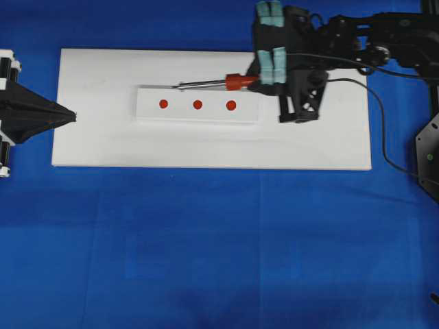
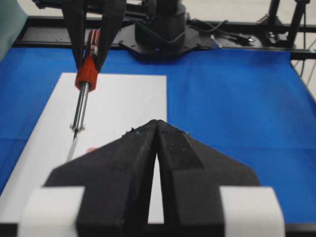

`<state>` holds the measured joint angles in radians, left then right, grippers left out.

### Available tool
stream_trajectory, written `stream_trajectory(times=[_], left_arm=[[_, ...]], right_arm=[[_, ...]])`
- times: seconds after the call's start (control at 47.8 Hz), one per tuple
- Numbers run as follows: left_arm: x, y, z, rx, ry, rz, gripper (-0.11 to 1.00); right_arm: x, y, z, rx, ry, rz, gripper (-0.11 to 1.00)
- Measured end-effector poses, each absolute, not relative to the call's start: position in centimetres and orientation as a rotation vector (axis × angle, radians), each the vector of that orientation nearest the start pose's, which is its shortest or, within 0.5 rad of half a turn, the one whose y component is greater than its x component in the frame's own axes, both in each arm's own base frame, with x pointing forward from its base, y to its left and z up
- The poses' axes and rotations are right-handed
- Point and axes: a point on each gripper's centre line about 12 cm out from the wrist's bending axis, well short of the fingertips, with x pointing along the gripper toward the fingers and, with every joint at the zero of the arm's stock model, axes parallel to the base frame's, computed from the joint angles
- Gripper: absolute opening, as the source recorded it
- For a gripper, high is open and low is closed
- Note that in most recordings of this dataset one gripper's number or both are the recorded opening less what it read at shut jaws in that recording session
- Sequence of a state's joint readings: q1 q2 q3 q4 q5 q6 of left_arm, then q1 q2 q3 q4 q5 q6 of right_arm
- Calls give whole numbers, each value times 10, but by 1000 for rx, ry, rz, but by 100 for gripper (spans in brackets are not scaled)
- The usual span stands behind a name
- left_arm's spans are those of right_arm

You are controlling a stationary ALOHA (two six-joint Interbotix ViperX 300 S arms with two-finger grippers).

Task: Touch the tip of the soldering iron to the mark.
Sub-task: 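Raise the iron tip off the strip and shift it rightward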

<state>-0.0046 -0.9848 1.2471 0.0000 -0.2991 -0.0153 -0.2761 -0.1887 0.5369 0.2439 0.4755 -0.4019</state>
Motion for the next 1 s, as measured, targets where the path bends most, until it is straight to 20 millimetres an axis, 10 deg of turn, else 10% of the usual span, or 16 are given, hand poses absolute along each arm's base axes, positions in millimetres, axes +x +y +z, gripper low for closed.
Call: stream_trajectory(times=[0.335, 1.005], left_arm=[[191, -1, 270, -14, -38, -5, 0], [191, -1, 269, -14, -37, -5, 0]], right_arm=[[322, -82, 247, -2, 799, -102, 6], [321, -82, 247, -1, 799, -104, 6]])
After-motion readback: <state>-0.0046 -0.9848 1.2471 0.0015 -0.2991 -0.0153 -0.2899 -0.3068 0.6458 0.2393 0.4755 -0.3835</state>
